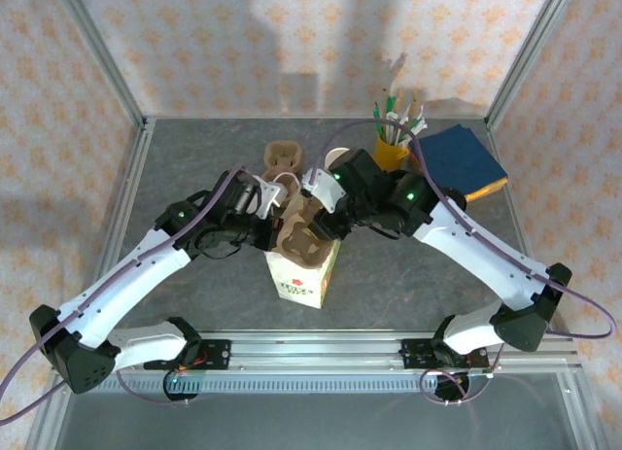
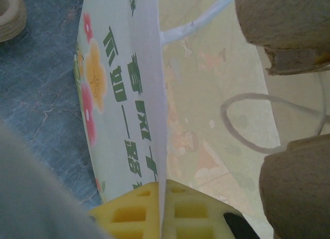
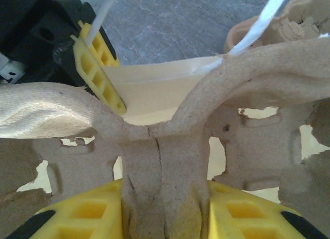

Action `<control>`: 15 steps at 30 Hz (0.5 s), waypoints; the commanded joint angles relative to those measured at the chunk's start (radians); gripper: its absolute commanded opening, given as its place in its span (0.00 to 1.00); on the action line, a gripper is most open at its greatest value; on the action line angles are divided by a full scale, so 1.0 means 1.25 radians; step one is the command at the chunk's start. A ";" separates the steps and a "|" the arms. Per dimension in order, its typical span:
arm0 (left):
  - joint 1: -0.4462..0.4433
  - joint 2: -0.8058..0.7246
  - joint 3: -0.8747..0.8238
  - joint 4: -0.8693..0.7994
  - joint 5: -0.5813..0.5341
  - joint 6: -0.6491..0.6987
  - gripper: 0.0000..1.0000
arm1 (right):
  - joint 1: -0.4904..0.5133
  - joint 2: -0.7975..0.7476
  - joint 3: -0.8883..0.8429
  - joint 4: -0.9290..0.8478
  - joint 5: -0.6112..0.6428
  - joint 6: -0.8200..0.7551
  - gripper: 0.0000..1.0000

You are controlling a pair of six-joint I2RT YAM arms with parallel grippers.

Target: Pack the takeout coffee

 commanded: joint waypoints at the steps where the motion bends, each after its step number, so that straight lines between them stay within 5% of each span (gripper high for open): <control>1: -0.002 0.005 0.022 0.018 0.024 0.037 0.00 | 0.002 -0.031 -0.015 0.047 -0.046 -0.062 0.36; 15: -0.002 0.010 0.033 0.015 0.043 0.060 0.00 | 0.001 -0.039 -0.085 0.078 -0.035 -0.067 0.36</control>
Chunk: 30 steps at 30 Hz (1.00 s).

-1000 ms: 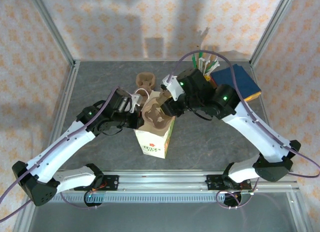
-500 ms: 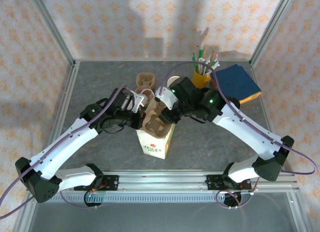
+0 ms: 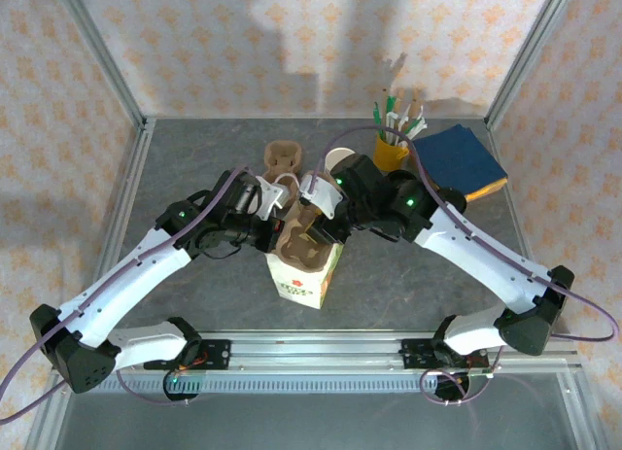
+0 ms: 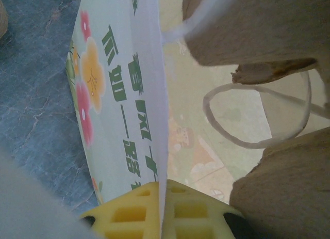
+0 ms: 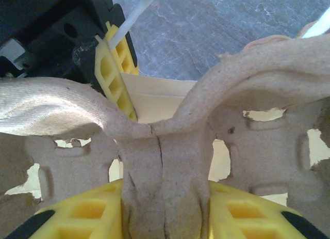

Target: Pack the takeout coffee

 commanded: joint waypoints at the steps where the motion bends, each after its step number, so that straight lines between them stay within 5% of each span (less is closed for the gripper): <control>1: -0.002 0.006 0.032 0.015 0.014 0.026 0.00 | 0.003 -0.012 -0.008 0.004 0.004 0.008 0.36; 30: -0.002 0.011 0.036 0.025 -0.006 0.013 0.00 | 0.003 -0.044 -0.067 0.070 0.026 0.075 0.37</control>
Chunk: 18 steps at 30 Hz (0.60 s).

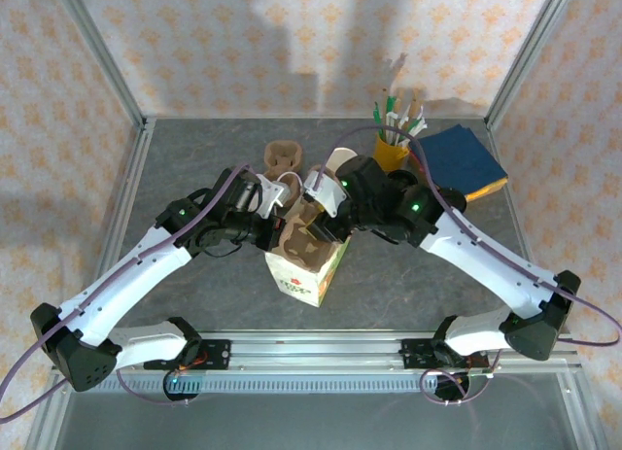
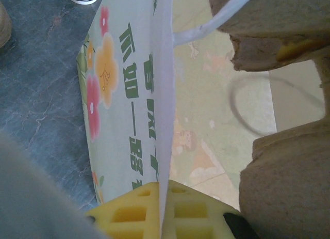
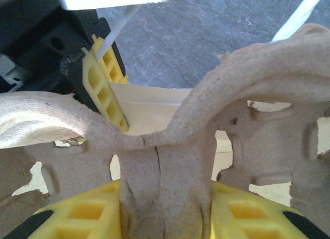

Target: Pack the takeout coffee

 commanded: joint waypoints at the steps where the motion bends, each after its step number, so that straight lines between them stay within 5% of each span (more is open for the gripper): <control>1: -0.002 0.006 0.024 0.029 -0.001 0.005 0.00 | 0.003 -0.017 -0.036 0.017 -0.003 0.031 0.37; 18: -0.002 0.017 0.039 0.032 -0.020 -0.015 0.00 | 0.002 -0.040 -0.083 -0.033 0.040 0.082 0.36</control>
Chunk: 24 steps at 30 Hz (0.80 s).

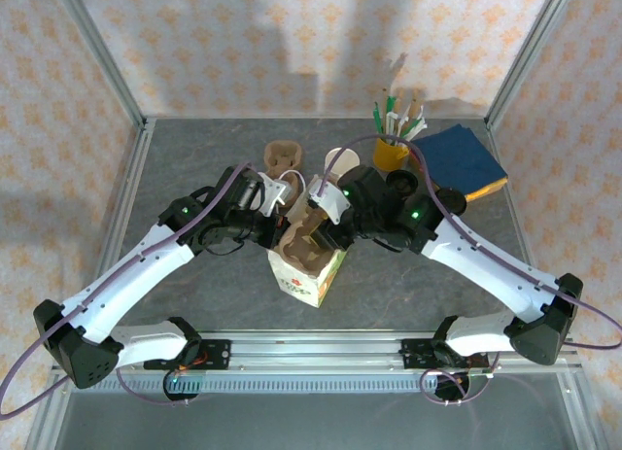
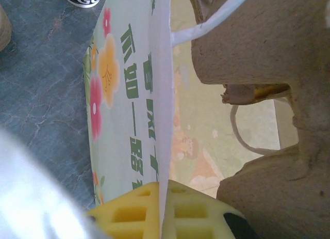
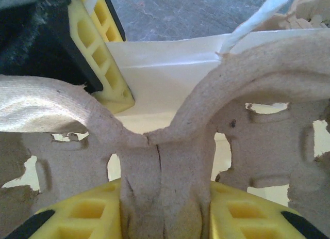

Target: Pack the takeout coffee

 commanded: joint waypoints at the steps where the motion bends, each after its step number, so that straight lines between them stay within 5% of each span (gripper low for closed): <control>1: -0.002 0.001 0.030 0.025 -0.014 -0.006 0.00 | 0.002 -0.007 -0.010 -0.051 0.051 0.022 0.36; 20: -0.001 -0.012 0.029 0.028 0.007 -0.018 0.00 | 0.002 0.061 0.002 -0.115 0.111 0.027 0.36; 24: 0.001 -0.016 0.039 0.033 -0.007 -0.033 0.15 | 0.003 0.058 0.004 -0.121 0.104 0.018 0.36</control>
